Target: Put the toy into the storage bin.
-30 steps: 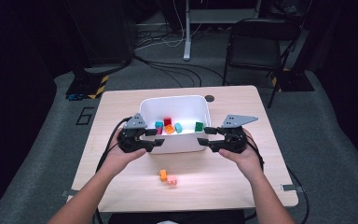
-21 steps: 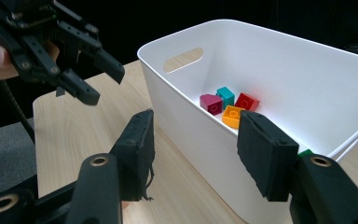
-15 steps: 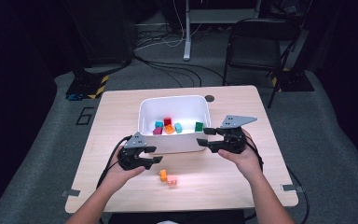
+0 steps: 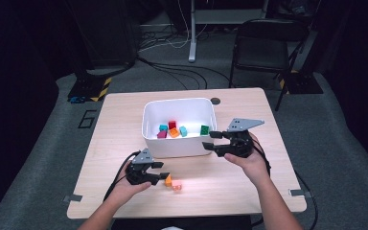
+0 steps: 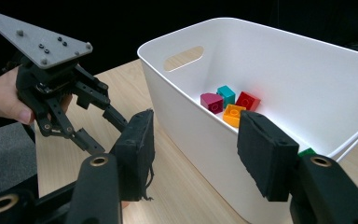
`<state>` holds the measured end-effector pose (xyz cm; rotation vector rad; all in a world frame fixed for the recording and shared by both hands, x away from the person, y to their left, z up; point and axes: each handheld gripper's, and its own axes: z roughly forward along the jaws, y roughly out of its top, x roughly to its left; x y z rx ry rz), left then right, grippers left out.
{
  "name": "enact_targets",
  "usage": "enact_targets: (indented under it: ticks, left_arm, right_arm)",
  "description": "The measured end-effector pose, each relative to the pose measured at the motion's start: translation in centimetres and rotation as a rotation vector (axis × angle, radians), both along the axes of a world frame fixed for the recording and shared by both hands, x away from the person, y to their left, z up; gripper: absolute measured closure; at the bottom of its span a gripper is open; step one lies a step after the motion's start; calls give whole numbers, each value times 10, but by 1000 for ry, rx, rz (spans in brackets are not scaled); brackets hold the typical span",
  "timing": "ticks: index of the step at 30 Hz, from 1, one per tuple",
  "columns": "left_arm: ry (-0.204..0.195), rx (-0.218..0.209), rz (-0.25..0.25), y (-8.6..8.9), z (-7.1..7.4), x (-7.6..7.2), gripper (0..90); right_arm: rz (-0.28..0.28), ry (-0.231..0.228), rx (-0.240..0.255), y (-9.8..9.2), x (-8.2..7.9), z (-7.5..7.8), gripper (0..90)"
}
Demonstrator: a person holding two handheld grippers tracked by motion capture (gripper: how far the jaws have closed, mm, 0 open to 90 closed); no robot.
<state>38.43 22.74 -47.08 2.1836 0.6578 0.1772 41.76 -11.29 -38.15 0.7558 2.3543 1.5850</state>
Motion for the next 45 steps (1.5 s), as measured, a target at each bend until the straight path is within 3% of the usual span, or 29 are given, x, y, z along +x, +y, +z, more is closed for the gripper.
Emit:
enact_targets:
  ticks: [8,21,28,37,45]
  left_arm:
    - [14,33,-25,-10,-14,-1,481]
    - [23,66,-31,-10,-27,1,484]
    - [29,71,-27,-13,-32,3,559]
    - [32,76,-4,-11,-26,4,585]
    - [30,52,11,-10,-5,8,586]
  right_arm:
    - [0,-3,1,-1,1,-1,457]
    - [-1,-3,3,-2,1,0,457]
    - [-1,-3,4,-2,1,0,457]
    - [-5,-3,8,-3,1,0,457]
    - [-3,-3,5,-2,2,0,457]
